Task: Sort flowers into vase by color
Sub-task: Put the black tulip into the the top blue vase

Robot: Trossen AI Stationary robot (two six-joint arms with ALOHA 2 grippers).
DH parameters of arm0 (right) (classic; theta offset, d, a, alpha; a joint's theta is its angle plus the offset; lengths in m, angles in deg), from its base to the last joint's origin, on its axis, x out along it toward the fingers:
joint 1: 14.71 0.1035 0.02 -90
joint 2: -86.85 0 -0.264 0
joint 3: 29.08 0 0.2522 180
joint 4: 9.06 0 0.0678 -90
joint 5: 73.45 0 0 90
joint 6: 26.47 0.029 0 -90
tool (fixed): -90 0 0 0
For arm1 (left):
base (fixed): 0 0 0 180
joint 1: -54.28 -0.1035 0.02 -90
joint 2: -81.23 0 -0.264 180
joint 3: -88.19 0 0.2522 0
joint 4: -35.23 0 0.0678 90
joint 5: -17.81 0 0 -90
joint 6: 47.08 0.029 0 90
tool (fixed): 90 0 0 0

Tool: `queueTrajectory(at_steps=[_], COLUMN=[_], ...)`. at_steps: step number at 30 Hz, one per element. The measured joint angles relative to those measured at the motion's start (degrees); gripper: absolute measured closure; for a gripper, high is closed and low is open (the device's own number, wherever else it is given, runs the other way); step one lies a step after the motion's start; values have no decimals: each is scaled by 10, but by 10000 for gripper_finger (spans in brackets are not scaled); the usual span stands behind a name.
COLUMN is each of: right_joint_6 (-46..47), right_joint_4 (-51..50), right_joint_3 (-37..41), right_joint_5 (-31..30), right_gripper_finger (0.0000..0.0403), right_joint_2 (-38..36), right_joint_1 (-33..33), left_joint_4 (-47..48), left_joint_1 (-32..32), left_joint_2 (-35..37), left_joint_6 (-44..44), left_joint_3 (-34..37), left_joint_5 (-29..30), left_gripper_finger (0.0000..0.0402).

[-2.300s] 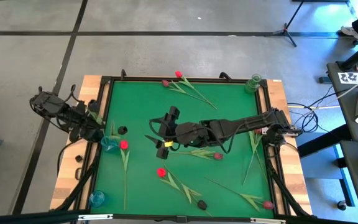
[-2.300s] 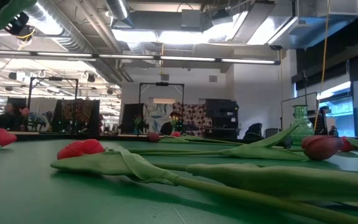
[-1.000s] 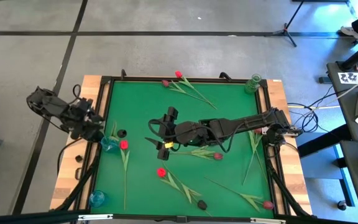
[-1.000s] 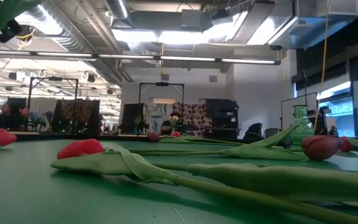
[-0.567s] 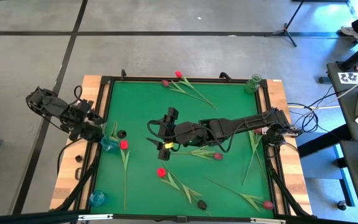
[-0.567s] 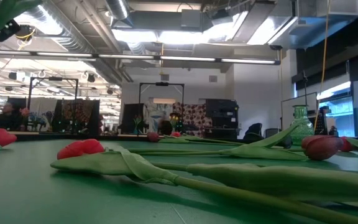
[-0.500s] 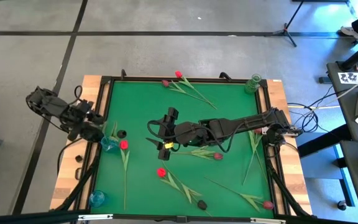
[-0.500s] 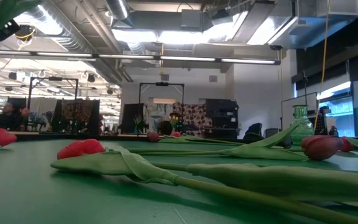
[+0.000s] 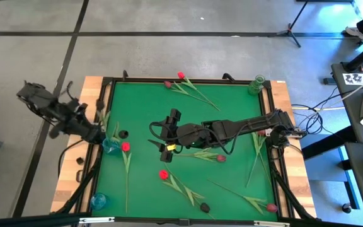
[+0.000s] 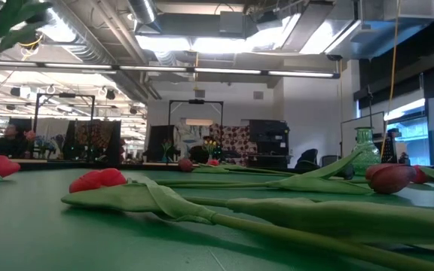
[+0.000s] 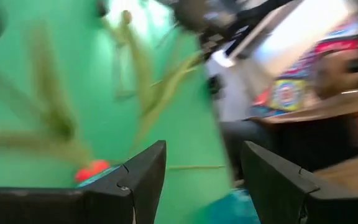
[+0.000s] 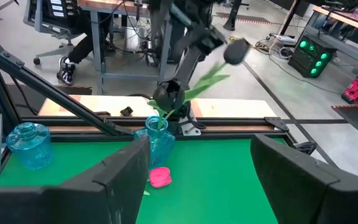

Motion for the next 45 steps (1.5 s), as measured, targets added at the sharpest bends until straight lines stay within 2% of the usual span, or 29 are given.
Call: queueTrajectory(at_steps=[6, 12, 16, 20, 24, 27, 30, 34, 41, 45], right_joint_6=[-16, 7, 71, 167, 287, 367, 411, 462, 735, 864], right_joint_4=[-14, -96, -169, -287, -378, -423, -464, -509, -501, -467], right_joint_3=[0, 0, 0, 3, 53, 107, 162, 218, 276, 280], right_joint_5=[15, 19, 2, -38, -46, -22, 14, 32, 134, 124], right_gripper_finger=[127, 127, 127, 127, 127, 127, 127, 127, 127, 127], right_joint_2=[0, 0, 0, 0, -1, 0, 1, 0, 0, 0], right_joint_1=[12, 54, 84, 113, 134, 137, 120, 80, 18, 0], left_joint_4=[-191, -363, -426, -467, -516, -556, -596, -619, -658, -650], left_joint_1=[-5, -38, -54, -56, -46, -31, -13, 10, 36, 41], left_joint_2=[0, -6, -48, -115, -177, -211, -233, -248, -256, -255], left_joint_6=[48, 98, 111, 139, 151, 152, 164, 192, 202, 245], left_joint_3=[-1, 51, 80, 83, 84, 84, 84, 84, 84, 84], left_joint_5=[-112, -177, -186, -180, -179, -178, -167, -116, 41, 63], left_gripper_finger=[198, 198, 198, 198, 198, 198, 198, 198, 198, 198])
